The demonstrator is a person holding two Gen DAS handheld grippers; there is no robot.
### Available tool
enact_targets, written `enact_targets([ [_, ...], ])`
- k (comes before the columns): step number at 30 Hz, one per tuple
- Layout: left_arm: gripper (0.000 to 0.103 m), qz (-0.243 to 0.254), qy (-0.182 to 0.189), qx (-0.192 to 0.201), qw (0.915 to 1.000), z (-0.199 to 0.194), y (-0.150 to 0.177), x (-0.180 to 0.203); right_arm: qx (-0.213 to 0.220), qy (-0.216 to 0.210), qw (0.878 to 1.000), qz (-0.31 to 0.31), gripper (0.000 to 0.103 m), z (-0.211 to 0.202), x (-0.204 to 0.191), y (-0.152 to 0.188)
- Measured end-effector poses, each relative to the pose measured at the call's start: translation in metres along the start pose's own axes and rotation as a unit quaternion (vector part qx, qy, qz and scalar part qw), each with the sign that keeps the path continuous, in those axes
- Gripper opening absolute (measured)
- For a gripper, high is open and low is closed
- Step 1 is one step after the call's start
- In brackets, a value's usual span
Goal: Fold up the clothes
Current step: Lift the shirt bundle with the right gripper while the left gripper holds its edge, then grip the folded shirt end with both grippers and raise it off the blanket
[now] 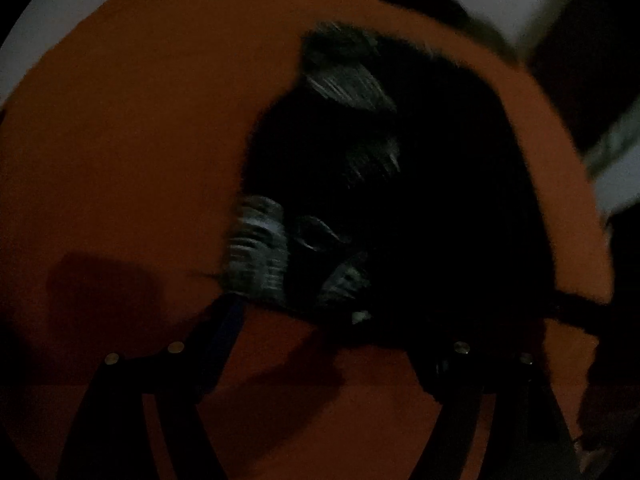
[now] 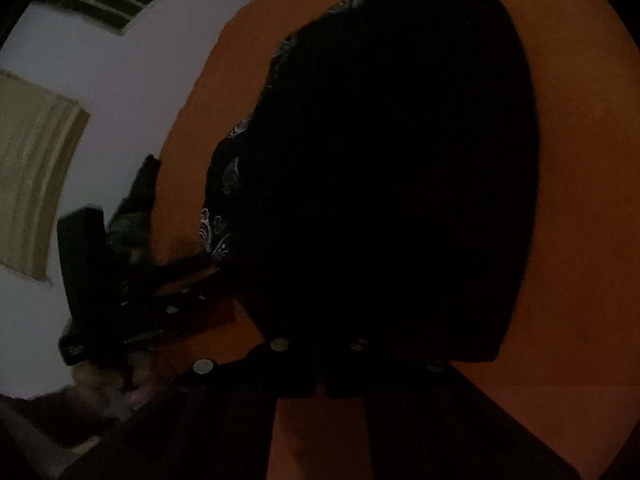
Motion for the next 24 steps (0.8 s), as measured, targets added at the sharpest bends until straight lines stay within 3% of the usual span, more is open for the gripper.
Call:
enact_targets([
  [3, 0.079, 0.013, 0.013, 0.017, 0.9997, -0.01, -0.037, -0.002, 0.041, -0.033, 0.999, -0.006, 0.001, -0.037, 0.007, -0.012],
  [6, 0.079, 0.035, 0.024, 0.032, 0.9986, -0.017, -0.077, -0.001, 0.075, -0.016, 0.997, -0.01, 0.016, -0.068, 0.027, -0.029],
  [8, 0.079, 0.043, 0.033, 0.039, 0.9978, -0.019, -0.099, 0.003, 0.086, 0.009, 0.996, 0.015, 0.019, -0.079, 0.053, -0.042],
  [11, 0.079, 0.033, 0.072, 0.025, 0.9965, 0.003, -0.115, 0.023, 0.083, 0.005, 0.995, 0.057, 0.019, -0.082, 0.092, -0.058],
  [17, 0.079, 0.034, 0.131, -0.013, 0.9907, 0.04, -0.128, 0.068, 0.072, -0.022, 0.995, 0.069, 0.019, -0.068, 0.131, -0.094],
  [24, 0.079, 0.098, 0.125, -0.006, 0.9872, 0.04, -0.127, 0.103, 0.059, -0.083, 0.992, 0.078, 0.021, -0.045, 0.139, -0.137],
])
Point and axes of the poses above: each gripper's, at about its wrist camera, not at the fingertips, and z roughly the way its jaws point, x to its right, y to its underside, the point moved 1 cm from there along z, roughly the way its jaws point, and after that the axes turned 7 degrees about -x, right-handed, at the moved point
